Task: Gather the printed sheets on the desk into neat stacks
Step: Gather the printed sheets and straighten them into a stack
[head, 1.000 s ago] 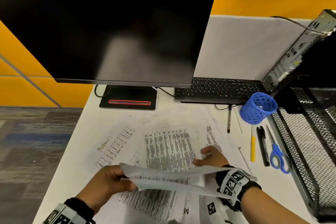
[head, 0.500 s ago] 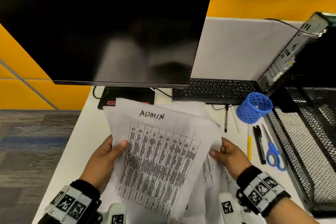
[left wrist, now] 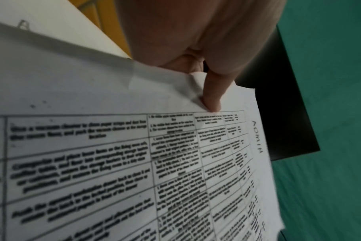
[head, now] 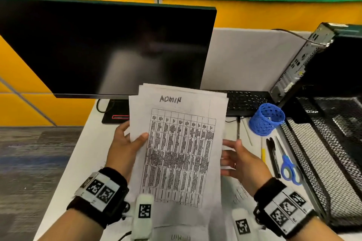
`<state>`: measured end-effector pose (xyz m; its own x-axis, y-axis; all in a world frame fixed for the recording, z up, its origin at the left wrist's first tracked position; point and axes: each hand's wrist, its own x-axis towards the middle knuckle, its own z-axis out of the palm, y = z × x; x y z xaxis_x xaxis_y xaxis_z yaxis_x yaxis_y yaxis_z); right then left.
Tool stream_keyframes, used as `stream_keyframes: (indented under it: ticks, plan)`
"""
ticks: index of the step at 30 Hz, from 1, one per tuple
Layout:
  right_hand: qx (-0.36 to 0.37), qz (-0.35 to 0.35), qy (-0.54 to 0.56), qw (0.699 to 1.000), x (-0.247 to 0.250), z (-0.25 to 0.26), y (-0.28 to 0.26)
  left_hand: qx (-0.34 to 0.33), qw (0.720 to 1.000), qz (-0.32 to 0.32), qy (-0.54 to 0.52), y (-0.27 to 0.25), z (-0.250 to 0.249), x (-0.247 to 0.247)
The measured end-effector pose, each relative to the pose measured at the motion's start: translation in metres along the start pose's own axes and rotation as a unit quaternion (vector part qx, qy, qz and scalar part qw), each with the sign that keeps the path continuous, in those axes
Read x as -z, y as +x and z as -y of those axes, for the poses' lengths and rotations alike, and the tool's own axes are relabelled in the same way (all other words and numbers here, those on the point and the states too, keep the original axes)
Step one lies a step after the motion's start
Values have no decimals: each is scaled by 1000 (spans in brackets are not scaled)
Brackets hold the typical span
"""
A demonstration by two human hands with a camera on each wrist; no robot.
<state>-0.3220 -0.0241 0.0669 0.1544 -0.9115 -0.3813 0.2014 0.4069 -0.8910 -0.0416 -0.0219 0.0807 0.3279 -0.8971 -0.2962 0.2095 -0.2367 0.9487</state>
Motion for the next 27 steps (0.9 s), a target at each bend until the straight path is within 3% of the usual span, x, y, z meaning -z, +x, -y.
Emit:
stream_keyframes:
  ticks: [4,8,11,20,27]
  plan:
    - [61,19,-107,992,-13,20,1,-44,994,44,89,-3,-15,-8]
    - [140,-35,-109,983,-23,48,1,-105,988,76,82,-2,-43,-12]
    - [183,-33,-114,976,-24,69,1,-132,982,108,76,0,-67,-9]
    - [236,-47,-78,967,-29,105,4,-170,980,90,45,-4,-94,-19]
    - [350,-81,-94,929,-40,96,-9,-228,970,86,7,-24,-81,-34]
